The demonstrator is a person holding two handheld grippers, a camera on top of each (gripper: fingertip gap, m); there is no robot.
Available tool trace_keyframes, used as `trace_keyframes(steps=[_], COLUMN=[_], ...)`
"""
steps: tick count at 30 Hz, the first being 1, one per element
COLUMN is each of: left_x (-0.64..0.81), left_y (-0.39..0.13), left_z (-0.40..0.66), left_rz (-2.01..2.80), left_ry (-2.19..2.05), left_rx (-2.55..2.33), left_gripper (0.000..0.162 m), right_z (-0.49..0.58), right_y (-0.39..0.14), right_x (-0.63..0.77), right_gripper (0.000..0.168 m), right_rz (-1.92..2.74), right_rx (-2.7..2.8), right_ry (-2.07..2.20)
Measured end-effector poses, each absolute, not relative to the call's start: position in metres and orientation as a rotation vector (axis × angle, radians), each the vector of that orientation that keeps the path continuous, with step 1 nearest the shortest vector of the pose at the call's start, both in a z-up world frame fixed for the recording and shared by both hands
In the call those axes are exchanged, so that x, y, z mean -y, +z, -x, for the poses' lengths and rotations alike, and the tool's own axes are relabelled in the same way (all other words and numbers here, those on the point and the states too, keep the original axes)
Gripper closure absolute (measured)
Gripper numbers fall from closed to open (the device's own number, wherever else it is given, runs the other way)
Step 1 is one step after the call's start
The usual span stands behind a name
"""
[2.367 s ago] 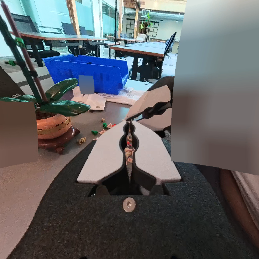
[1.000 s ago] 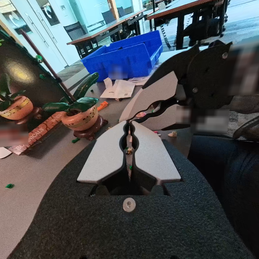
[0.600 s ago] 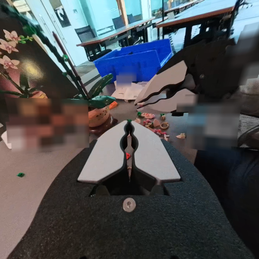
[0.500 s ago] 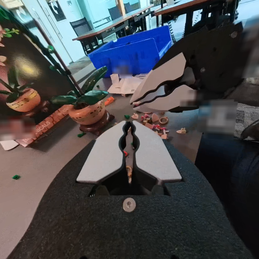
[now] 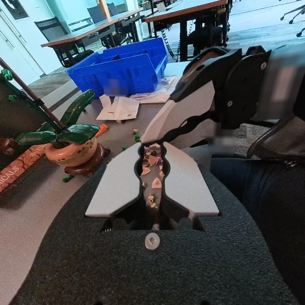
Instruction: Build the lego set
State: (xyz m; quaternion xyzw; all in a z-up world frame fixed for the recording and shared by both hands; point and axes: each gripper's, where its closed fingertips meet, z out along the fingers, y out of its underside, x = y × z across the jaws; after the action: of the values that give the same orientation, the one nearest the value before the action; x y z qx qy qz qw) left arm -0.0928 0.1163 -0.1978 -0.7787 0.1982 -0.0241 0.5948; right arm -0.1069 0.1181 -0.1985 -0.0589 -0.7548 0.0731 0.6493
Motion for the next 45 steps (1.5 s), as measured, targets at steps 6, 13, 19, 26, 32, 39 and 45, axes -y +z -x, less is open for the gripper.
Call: trace_keyframes(steps=[6, 13, 19, 26, 32, 39, 45], left_x=[-0.112, -0.117, -0.115, -0.106, -0.091, -0.098, -0.12], left_y=[-0.205, -0.21, -0.213, -0.21, -0.196, -0.197, -0.199], left_z=[0.085, 0.088, 0.091, 0.092, 0.051, 0.117, 0.107], left_rz=[1.841, 1.787, 1.769, 1.721, 1.653, 1.736, 1.763], left_ry=[-0.097, 0.015, 0.032, 0.195, 0.013, 0.234, 0.038], left_rx=[-0.546, -0.544, -0.503, -0.595, -0.694, -0.566, -0.379], left_gripper=[0.151, 0.161, 0.161, 0.162, 0.162, 0.162, 0.138], right_z=[0.1, 0.106, 0.11, 0.114, 0.129, 0.122, 0.127], right_y=[-0.206, -0.211, -0.215, -0.213, -0.24, -0.22, -0.214], right_x=[-0.115, -0.122, -0.122, -0.114, -0.156, -0.149, -0.146], right_gripper=[0.163, 0.163, 0.164, 0.164, 0.167, 0.168, 0.168], right_rz=[-0.011, 0.007, 0.125, 0.201, 0.388, 0.599, 0.51], right_rx=[1.774, 1.808, 1.782, 1.771, 1.85, 1.799, 1.769], right_ry=[0.131, 0.069, 0.107, 0.192, -0.019, 0.467, 0.292])
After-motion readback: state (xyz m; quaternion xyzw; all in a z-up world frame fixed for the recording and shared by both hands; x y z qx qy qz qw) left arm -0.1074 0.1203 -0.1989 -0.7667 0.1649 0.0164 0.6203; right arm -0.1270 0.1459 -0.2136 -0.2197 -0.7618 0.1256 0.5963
